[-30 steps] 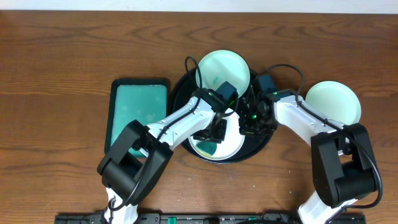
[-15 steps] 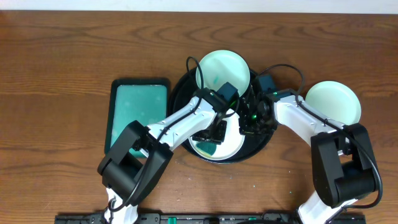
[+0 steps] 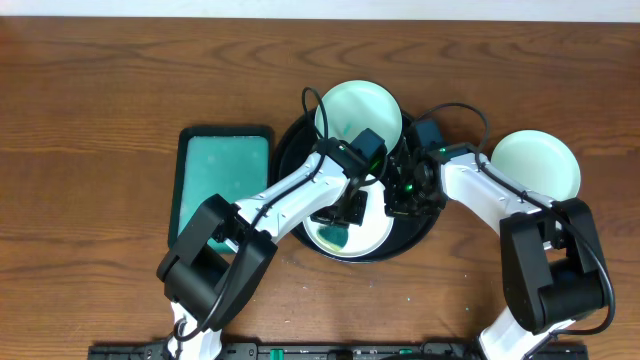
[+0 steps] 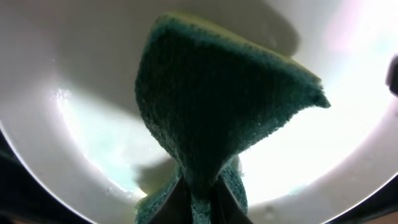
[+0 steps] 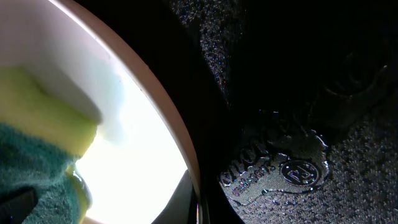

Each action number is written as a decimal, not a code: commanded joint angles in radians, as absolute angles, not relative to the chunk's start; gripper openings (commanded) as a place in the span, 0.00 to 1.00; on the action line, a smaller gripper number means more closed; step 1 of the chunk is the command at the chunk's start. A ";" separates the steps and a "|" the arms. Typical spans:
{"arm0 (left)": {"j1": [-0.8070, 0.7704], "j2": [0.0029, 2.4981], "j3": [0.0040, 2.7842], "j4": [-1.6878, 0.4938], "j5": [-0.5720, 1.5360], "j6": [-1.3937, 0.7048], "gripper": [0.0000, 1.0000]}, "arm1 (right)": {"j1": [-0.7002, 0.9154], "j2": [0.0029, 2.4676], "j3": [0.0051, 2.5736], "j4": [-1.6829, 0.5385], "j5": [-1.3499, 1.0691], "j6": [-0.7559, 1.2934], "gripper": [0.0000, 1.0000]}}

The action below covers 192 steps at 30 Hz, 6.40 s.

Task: Clean dirty plates on tray and stack at the side
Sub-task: 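Scrub the white plate with the sponge while right gripper holds its rim, then return the sponge to the basin with the left gripper, then lift the white plate off the tray with the right gripper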

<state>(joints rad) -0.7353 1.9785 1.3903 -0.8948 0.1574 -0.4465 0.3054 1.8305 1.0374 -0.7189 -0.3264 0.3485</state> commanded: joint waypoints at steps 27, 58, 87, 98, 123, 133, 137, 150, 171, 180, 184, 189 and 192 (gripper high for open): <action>-0.698 2.143 1.326 -0.517 0.719 -0.532 0.07 | 0.303 1.867 1.003 -0.737 -0.199 0.362 0.01; -0.536 2.098 1.407 -0.969 -0.256 -0.537 0.07 | 0.303 1.867 1.003 -0.725 -0.184 0.362 0.01; -0.690 2.093 1.364 -0.726 0.533 -0.487 0.07 | 0.303 1.867 1.003 -0.738 -0.184 0.362 0.01; -0.665 2.065 1.373 -0.957 -0.312 -0.550 0.07 | 0.303 1.867 1.003 -0.740 -0.184 0.362 0.01; -0.428 1.732 1.589 -1.285 -0.247 -0.493 0.07 | 0.303 1.867 1.003 -0.749 -0.184 0.362 0.01; -0.114 1.734 1.148 -0.913 0.038 -0.400 0.15 | 0.303 1.867 1.003 -0.748 -0.184 0.362 0.01; -0.061 1.725 1.157 -0.915 0.068 -0.395 0.36 | 0.303 1.867 1.003 -0.743 -0.184 0.362 0.01; -0.057 1.392 1.189 -1.034 0.068 -0.393 0.70 | 0.304 1.866 1.003 -0.684 -0.240 0.340 0.01; -0.057 1.208 1.188 -1.054 0.068 -0.397 0.82 | 0.510 1.703 1.350 -0.656 -0.104 0.249 0.01; -0.057 1.208 1.188 -1.054 0.068 -0.397 0.82 | 0.730 1.766 1.350 -0.211 0.072 0.130 0.01; -0.057 1.208 1.188 -1.054 0.068 -0.397 0.83 | 0.809 1.787 1.350 -0.056 0.280 0.013 0.01; -0.057 1.208 1.188 -1.054 0.068 -0.397 0.83 | 0.863 1.773 1.350 0.113 0.351 -0.195 0.01; -0.057 1.208 1.188 -1.054 0.068 -0.397 0.83 | 0.891 1.771 1.350 0.172 0.397 -0.290 0.01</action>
